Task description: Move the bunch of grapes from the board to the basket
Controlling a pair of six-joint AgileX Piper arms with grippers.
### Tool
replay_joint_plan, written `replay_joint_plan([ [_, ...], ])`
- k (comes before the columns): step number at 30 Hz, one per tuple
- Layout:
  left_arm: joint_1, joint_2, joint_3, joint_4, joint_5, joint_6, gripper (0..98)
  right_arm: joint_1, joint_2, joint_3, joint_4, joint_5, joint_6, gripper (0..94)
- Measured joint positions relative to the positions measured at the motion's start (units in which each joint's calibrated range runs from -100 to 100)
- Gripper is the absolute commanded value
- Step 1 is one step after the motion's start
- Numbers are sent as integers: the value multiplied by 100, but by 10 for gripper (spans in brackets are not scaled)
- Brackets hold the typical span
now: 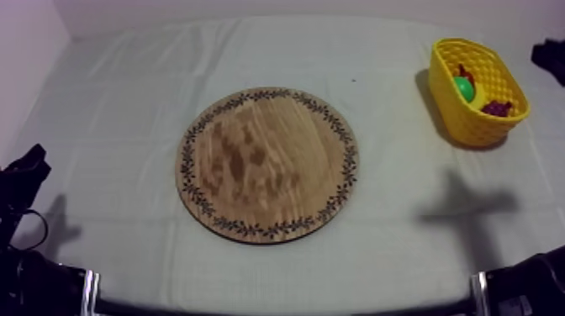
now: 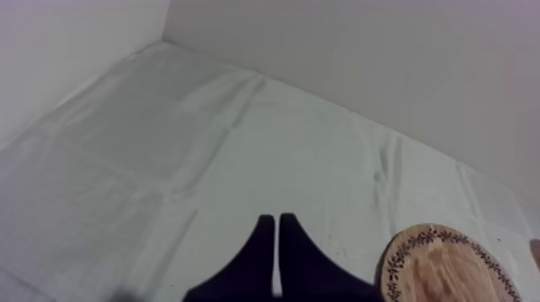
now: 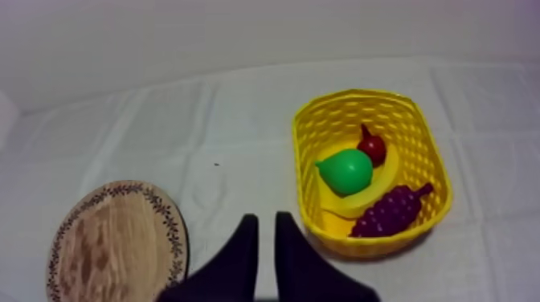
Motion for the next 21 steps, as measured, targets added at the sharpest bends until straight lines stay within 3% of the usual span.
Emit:
replay_joint_plan([
  [5,0,0,0,0,0,0,0,-5,-814,1361,-66,-939,189,5],
  [11,0,0,0,0,0,0,0,189,-1795,3024,-201,-1654,386,3],
  [21,0,0,0,5,0,-3,0,200,-2962,4025,-44,-1254,206,2],
])
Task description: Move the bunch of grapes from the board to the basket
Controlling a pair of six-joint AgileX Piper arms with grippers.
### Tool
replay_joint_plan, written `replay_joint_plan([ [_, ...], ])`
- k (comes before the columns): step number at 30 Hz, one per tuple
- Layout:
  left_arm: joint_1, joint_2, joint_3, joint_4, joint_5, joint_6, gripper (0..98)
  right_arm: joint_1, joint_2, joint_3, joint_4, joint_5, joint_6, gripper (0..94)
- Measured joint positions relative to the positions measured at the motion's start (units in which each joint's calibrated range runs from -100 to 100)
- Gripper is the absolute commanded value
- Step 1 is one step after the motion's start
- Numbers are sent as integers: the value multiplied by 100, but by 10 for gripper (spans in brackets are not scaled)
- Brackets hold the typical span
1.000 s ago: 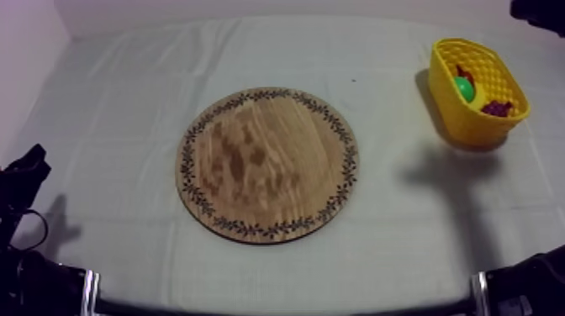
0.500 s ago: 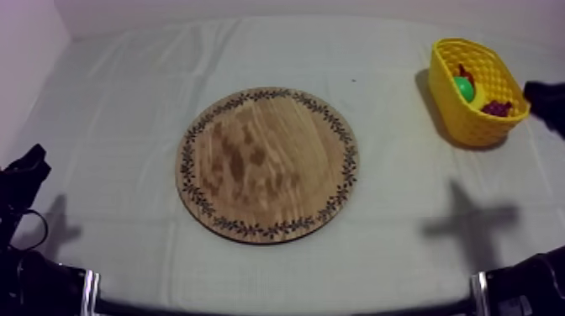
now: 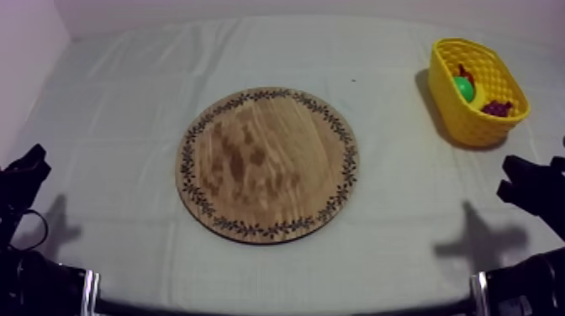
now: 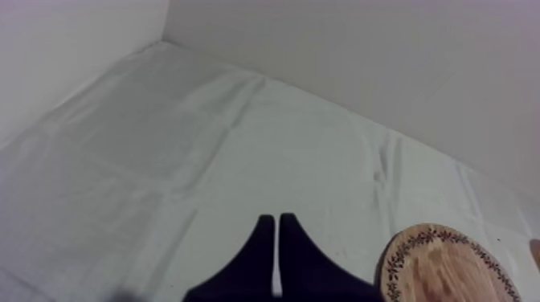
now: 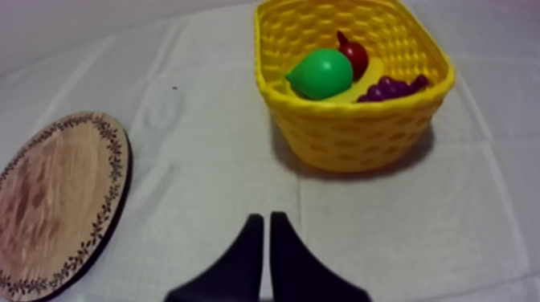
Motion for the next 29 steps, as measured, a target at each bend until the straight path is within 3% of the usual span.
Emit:
replay_joint_plan([
  [4,0,0,0,0,0,0,0,-21,-223,26,67,85,174,3],
  [14,0,0,0,0,0,-1,0,-42,-443,153,91,-367,909,3],
  [29,0,0,0,0,0,-1,0,-46,-449,159,91,-414,953,3],
])
